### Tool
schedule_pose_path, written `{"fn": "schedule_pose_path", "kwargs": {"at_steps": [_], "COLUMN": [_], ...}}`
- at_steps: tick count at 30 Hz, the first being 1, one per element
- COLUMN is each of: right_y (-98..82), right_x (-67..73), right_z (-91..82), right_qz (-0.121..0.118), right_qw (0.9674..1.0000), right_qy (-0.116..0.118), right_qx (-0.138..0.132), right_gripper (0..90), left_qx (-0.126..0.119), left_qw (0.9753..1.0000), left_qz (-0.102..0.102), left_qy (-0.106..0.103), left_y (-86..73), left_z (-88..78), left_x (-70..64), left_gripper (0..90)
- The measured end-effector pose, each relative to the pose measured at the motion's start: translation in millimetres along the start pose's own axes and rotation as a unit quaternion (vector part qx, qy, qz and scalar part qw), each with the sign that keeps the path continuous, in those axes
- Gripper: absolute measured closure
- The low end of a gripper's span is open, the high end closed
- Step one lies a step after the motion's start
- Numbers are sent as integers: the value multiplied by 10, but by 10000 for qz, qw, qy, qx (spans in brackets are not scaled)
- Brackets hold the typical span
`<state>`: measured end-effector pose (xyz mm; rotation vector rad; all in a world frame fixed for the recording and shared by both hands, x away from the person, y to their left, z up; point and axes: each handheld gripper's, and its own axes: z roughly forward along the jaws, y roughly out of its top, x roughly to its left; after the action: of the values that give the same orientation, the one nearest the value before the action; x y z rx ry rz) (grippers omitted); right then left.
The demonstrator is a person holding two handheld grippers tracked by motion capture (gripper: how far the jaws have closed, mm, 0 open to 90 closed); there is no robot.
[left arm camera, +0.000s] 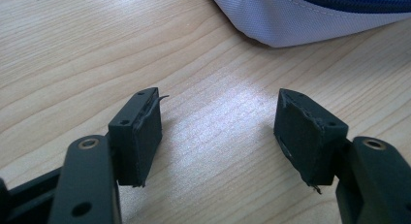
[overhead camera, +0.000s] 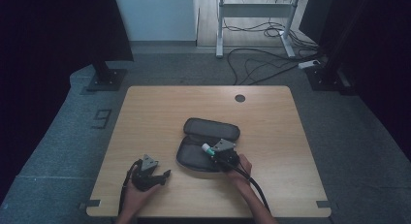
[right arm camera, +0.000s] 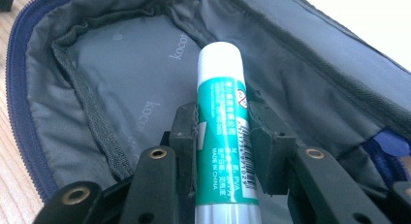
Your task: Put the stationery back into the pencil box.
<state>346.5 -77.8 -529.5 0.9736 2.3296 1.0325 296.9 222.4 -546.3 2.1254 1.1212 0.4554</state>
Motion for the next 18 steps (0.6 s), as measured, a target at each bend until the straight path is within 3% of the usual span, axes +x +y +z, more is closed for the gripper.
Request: {"fn": "schedule_pose_path", "kwargs": {"at_steps": [7,11,18], "right_y": [-10,2,29], "right_x": [23,33,10], "right_z": [22,-3,-89], "right_qz": [-122,-157,102], "right_qw": [9999,9999,9994], "right_qy": [-1,-38,36], "right_qx": [52,-30,-332], "right_gripper": [631,558,460], "left_qx": [0,0,1], "left_qw": [10000,10000,10000], "left_qz": [4,5,-3], "left_qy": [-1,1,-5], "left_y": [0,0,0], "left_z": [0,1,0], "left_x": [0,-1,-1], "left_gripper": [341,340,340]}}
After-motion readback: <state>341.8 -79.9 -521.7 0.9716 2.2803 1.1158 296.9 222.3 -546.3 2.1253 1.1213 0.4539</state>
